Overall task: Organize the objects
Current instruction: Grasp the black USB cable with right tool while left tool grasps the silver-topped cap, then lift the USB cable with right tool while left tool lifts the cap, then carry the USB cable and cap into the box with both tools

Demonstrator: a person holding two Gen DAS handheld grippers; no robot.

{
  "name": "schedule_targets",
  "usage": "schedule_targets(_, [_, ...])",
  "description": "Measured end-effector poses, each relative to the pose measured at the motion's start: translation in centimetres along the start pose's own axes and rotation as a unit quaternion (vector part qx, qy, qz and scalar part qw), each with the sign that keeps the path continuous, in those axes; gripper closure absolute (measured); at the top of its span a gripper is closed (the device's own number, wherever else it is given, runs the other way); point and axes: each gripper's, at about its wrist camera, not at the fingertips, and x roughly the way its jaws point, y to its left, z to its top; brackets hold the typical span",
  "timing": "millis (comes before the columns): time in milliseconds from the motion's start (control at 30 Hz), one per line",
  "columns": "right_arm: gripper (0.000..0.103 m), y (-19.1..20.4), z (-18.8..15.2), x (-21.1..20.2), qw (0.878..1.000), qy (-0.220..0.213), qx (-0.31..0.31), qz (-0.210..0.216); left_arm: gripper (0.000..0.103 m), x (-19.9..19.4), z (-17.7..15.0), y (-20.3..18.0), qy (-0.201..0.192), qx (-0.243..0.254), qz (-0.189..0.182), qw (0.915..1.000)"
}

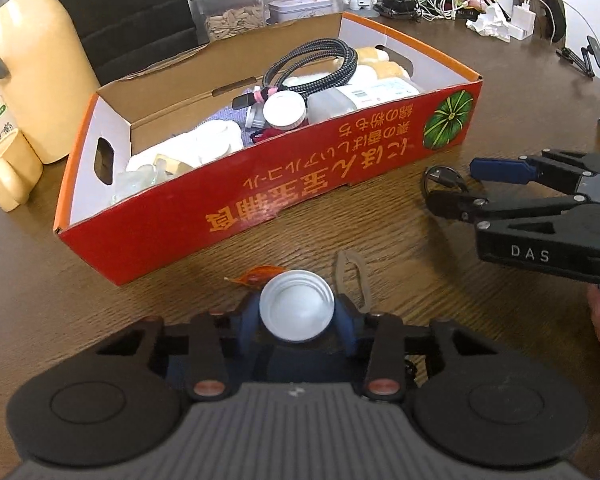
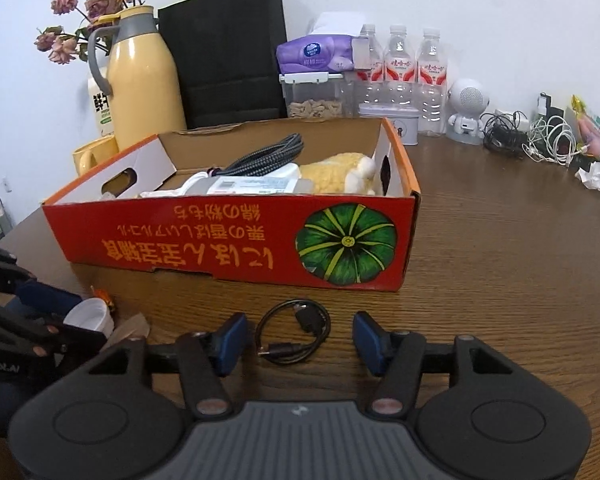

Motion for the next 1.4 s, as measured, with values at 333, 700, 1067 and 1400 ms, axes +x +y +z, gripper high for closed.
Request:
schedule_targets(333, [0.091,0.2,0.0,-0.4,1.0,-0.011,-0.005,0.015,0.062,-0.8,-0.1,0.5,-0.018,-0.017,-0.008,0.9997])
schedule_targets(700, [0.099,0.5,0.0,-1.2,0.999,-0.034,-0.013,0.018,0.062,-2.4,0.0,1.4,-0.051,-0.047,-0.018,0.9974])
schedule_targets(1067, [0.045,1.4,0.2,0.4,0.999,0.005,-0.035,0.025,0.062,-3.4,-0.2,2.0,-0.069,-0.06,-0.028,0.9954])
schedule_targets(1400, [0.065,3.1,-0.2,-0.2,0.996,-0.005,-0.09,0.02,0.062,-4.4,-0.3,2.8,-0.088,-0.077,-0.04,0.9923])
